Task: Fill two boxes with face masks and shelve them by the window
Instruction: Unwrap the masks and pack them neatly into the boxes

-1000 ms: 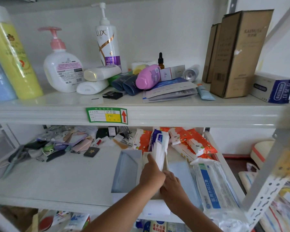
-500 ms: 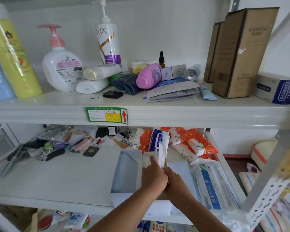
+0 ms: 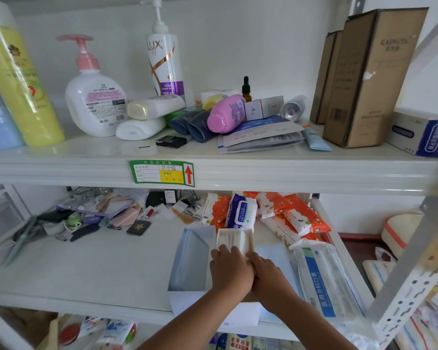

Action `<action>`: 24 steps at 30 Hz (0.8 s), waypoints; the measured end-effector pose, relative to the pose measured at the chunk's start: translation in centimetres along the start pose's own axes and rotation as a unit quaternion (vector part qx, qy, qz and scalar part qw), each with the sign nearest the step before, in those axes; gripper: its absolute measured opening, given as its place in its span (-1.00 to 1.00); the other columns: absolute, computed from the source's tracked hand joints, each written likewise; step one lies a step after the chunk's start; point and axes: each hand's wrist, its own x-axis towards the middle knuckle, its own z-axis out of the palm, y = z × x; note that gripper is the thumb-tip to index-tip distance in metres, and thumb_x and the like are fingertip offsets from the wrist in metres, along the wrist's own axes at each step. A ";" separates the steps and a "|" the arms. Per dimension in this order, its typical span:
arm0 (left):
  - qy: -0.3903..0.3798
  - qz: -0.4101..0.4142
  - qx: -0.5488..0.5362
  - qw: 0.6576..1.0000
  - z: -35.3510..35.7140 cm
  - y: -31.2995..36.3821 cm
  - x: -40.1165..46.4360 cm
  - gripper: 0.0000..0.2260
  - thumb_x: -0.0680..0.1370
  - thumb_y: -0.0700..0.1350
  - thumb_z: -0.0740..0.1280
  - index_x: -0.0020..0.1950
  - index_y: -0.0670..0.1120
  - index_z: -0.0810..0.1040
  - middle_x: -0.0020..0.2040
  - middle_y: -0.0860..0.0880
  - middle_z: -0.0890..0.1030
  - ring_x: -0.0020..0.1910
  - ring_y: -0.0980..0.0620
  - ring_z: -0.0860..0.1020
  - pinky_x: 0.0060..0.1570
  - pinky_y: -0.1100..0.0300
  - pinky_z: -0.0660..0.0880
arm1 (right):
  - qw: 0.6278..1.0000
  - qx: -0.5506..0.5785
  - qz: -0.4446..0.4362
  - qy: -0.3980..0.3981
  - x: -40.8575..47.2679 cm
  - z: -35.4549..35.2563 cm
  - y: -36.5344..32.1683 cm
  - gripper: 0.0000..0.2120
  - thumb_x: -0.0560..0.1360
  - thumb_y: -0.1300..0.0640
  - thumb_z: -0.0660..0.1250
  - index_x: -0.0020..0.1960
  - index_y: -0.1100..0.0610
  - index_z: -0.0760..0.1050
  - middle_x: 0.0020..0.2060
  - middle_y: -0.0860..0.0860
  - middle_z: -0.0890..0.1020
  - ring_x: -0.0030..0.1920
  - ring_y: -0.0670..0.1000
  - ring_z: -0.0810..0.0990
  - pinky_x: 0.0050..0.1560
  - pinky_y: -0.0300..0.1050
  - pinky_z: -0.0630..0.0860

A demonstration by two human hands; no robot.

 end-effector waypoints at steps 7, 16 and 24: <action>-0.015 0.030 0.019 0.999 0.0 -0.8 0.0 -0.63 0.63 0.10 0.04 0.23 -0.06 0.50 0.23 -0.07 0.50 0.24 -0.07 0.39 0.28 0.02 0.42 | 0.998 -0.051 -0.003 -0.034 0.1 0.2 -0.3 -0.51 0.49 -0.07 0.36 0.35 -0.05 0.28 0.24 -0.12 0.50 0.23 0.01 0.46 0.32 -0.02 0.34; 0.037 0.049 -0.012 0.998 -0.6 -2.6 0.2 -0.70 0.61 0.06 0.09 0.26 -0.01 0.40 0.28 -0.04 0.44 0.22 -0.05 0.37 0.26 0.08 0.42 | 0.999 -0.031 0.033 -0.009 0.2 0.5 -0.7 -0.65 0.61 -0.01 0.12 0.36 0.02 0.22 0.25 -0.03 0.52 0.20 0.03 0.49 0.32 0.01 0.40; 0.049 -0.031 0.079 0.995 -2.0 -8.7 1.7 -0.62 0.58 0.01 0.13 0.37 -0.09 0.32 0.36 -0.08 0.37 0.30 -0.08 0.33 0.21 0.09 0.37 | 0.998 -0.060 -0.007 0.024 -0.6 0.9 -1.6 -0.48 0.63 0.06 0.04 0.55 0.09 0.03 0.57 -0.04 -0.04 0.56 0.02 -0.08 0.52 0.01 0.06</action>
